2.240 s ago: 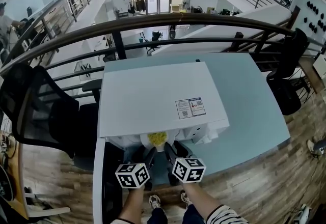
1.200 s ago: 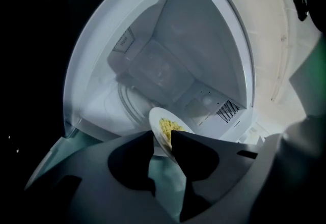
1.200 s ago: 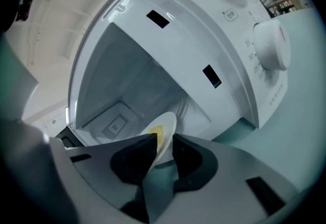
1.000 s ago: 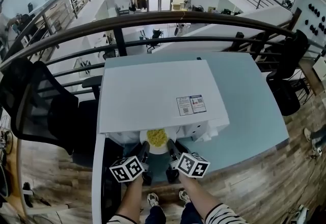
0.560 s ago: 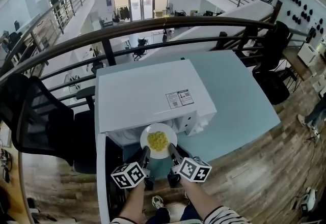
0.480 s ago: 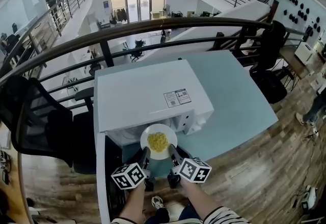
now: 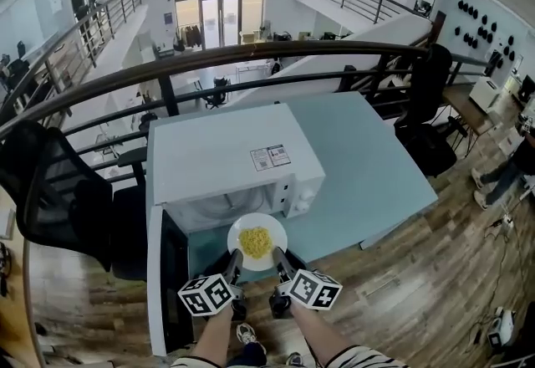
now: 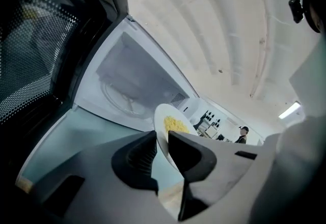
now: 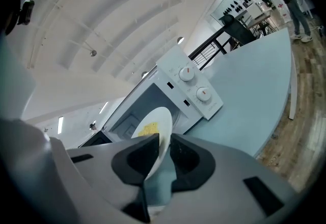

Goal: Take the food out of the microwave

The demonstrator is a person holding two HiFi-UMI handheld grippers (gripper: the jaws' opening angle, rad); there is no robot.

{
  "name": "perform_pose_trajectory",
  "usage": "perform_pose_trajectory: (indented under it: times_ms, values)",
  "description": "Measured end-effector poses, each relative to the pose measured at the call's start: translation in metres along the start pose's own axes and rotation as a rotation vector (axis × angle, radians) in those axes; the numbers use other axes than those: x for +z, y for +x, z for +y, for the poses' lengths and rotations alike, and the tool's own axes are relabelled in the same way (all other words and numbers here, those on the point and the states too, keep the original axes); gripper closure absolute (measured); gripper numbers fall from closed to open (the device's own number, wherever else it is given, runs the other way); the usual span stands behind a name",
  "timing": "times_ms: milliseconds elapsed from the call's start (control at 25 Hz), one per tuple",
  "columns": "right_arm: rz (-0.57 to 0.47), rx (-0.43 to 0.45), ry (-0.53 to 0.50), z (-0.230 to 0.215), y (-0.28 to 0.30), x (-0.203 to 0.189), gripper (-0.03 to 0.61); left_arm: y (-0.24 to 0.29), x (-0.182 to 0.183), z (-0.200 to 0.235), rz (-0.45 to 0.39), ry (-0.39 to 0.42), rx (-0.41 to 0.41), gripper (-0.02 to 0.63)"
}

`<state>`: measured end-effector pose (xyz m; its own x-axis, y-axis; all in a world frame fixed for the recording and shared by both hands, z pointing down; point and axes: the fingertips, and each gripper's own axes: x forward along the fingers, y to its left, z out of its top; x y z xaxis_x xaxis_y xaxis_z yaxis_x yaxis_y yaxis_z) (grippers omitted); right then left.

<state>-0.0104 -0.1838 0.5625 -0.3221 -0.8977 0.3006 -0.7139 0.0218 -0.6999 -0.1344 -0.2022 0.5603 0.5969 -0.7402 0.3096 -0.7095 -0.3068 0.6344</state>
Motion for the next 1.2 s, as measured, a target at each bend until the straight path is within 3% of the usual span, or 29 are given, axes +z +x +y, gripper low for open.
perform_pose_trajectory:
  times_ms: [640, 1200]
  values:
    - [0.027, 0.019, -0.021, -0.020, -0.138, -0.009, 0.502, -0.073, -0.082, -0.091, -0.021, 0.003, -0.014, 0.529]
    - [0.040, 0.053, -0.029, -0.035, -0.228, -0.033, 0.500, -0.128, -0.146, -0.140, -0.039, 0.027, -0.002, 0.529]
